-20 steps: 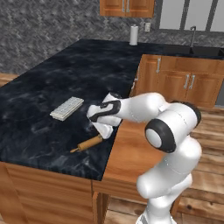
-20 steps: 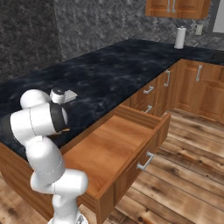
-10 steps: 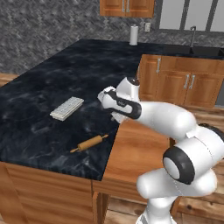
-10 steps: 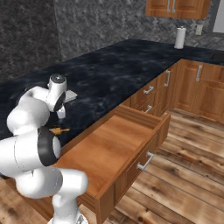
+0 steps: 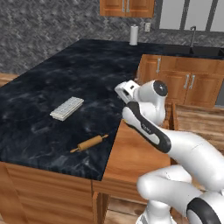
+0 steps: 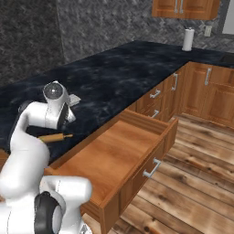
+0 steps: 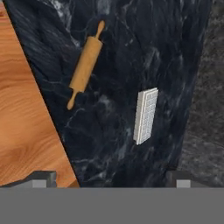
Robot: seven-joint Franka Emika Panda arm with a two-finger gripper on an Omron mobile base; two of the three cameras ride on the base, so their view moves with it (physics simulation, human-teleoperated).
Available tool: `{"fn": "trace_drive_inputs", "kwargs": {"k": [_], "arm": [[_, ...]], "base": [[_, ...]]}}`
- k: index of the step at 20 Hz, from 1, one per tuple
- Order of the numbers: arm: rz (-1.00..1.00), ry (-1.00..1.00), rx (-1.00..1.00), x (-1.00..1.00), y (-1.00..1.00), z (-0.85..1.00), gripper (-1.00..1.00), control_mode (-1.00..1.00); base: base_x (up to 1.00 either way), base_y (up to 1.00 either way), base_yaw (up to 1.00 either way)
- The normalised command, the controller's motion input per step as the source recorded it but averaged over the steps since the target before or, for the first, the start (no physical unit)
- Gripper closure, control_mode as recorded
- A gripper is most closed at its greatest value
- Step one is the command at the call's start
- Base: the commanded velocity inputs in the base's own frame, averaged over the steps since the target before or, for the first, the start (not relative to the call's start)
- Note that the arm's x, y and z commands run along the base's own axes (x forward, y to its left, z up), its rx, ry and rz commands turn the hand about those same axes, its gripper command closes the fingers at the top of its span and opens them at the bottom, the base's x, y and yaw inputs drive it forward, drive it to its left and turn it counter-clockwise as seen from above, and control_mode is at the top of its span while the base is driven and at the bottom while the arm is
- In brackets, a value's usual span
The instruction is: Pick the rolling pin from the drawer and place it on the counter.
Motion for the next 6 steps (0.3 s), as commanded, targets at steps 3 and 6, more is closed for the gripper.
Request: {"fn": "trace_drive_inputs", "kwargs": {"k": [3, 6], "arm": [[0.00, -0.55, 0.00, -1.00, -0.78, 0.00, -1.00, -1.00], [0.00, -0.55, 0.01, -1.00, -0.70, -0.08, -1.00, -1.00]], "base": [[0.00, 0.00, 0.00], [0.00, 0.00, 0.00]]}}
